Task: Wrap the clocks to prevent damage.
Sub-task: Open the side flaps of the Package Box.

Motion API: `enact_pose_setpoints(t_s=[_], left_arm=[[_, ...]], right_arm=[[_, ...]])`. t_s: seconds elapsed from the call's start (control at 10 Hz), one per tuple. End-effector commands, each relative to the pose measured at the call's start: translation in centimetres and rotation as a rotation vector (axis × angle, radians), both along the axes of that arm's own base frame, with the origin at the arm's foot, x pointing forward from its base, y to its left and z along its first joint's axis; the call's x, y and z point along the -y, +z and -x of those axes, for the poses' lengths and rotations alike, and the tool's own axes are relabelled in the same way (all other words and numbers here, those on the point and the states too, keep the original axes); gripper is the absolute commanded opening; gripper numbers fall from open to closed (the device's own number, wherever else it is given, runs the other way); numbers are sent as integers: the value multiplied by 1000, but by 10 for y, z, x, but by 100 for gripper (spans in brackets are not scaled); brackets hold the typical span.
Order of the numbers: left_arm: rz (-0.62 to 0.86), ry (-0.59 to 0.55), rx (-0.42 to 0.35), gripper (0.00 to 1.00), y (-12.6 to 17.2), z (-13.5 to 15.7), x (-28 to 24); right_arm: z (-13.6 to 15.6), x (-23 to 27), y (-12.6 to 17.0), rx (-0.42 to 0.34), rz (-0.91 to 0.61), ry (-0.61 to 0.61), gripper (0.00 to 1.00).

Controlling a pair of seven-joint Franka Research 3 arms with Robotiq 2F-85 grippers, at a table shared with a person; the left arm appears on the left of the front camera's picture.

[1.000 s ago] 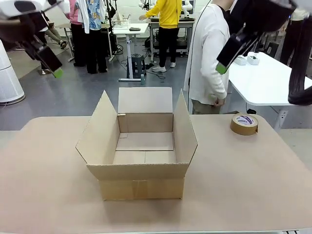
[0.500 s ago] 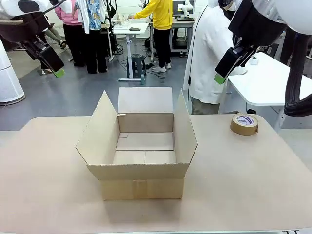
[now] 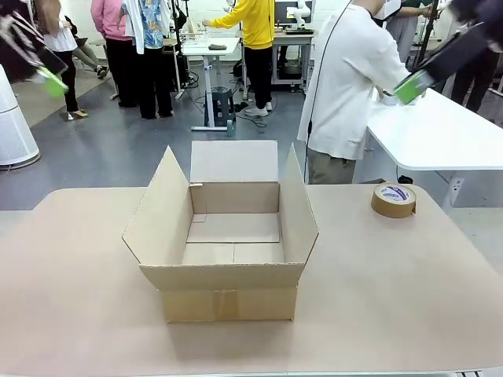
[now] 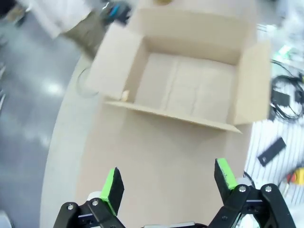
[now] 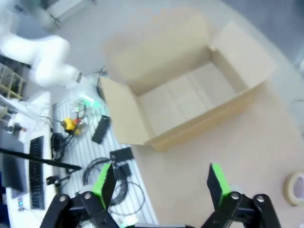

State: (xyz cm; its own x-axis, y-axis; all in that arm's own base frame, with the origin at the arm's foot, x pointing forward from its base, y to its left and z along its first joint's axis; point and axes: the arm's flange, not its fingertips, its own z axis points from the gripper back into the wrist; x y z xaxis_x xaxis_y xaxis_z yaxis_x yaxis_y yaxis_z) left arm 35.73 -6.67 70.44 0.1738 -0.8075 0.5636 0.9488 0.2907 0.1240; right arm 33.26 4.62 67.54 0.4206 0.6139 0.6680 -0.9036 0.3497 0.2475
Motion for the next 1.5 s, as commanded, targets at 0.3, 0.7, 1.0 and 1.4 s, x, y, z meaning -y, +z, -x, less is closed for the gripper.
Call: enact_pose_setpoints(t_s=[0.3,0.7,1.0,1.4], left_arm=[[209,-182,-19,100,-16,-6,-94],[292,-158,107,100,-44,2,-101],[308,-81,101,100,-53,-8,-96],[276,-73,103,0,-48,-8,-93]], right_arm=[[-23,65,-12,-32,-170,90,100],[-20,74,-31,98,-181,154,100],[-22,76,-42,170,-163,213,100],[-23,71,-47,199,-80,240,0]])
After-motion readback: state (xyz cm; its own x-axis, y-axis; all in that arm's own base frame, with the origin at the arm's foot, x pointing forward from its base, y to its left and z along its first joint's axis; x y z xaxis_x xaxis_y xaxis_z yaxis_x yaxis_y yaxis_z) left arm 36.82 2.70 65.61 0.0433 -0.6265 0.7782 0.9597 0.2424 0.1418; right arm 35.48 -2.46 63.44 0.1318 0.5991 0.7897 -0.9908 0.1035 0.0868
